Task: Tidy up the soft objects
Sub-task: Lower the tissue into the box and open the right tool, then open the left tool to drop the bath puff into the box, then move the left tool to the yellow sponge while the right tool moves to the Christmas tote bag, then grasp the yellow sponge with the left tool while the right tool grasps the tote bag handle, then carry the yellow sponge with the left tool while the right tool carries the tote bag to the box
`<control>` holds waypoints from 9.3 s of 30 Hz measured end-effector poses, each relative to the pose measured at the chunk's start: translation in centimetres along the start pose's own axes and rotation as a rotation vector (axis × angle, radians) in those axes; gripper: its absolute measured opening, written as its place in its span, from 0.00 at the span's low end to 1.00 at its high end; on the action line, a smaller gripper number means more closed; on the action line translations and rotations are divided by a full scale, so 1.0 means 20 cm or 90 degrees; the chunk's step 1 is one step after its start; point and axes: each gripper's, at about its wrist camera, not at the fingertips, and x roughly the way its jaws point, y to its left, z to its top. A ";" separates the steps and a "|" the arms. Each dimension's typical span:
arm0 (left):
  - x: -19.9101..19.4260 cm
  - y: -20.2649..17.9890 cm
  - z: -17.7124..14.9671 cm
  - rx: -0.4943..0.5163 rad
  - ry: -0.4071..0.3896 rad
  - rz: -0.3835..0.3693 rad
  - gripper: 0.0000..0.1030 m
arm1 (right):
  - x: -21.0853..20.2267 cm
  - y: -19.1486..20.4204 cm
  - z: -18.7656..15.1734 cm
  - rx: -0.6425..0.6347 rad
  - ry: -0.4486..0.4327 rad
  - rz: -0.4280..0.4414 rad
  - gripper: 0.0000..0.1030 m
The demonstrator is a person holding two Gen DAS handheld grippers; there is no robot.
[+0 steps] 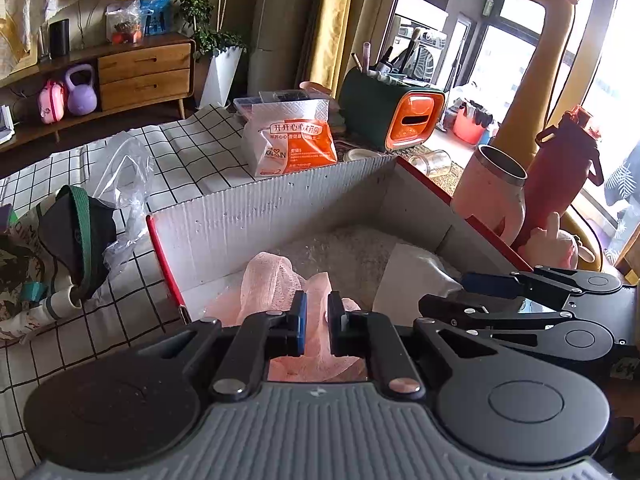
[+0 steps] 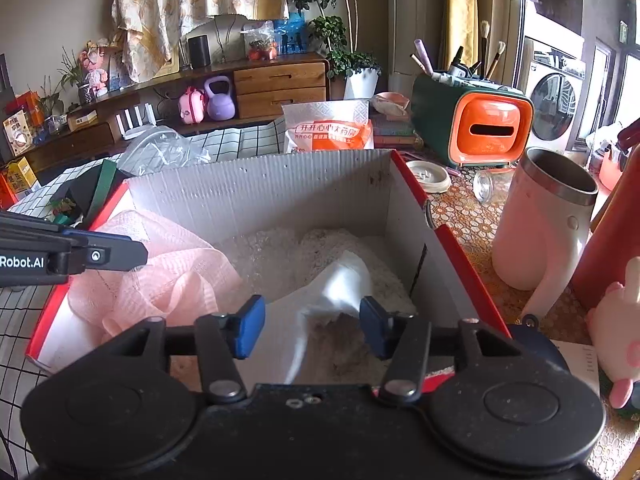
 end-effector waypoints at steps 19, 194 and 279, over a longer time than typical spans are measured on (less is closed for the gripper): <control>-0.30 0.00 -0.06 0.013 -0.054 -0.016 0.10 | -0.26 0.15 0.03 -0.013 -0.051 0.030 0.69; -0.22 1.97 -0.29 -0.433 0.031 0.351 0.37 | 0.30 1.14 0.23 0.150 -0.051 0.215 0.12; -0.42 0.02 0.10 -0.060 0.018 -0.037 0.35 | -0.30 -0.18 -0.02 0.290 -0.152 0.104 0.08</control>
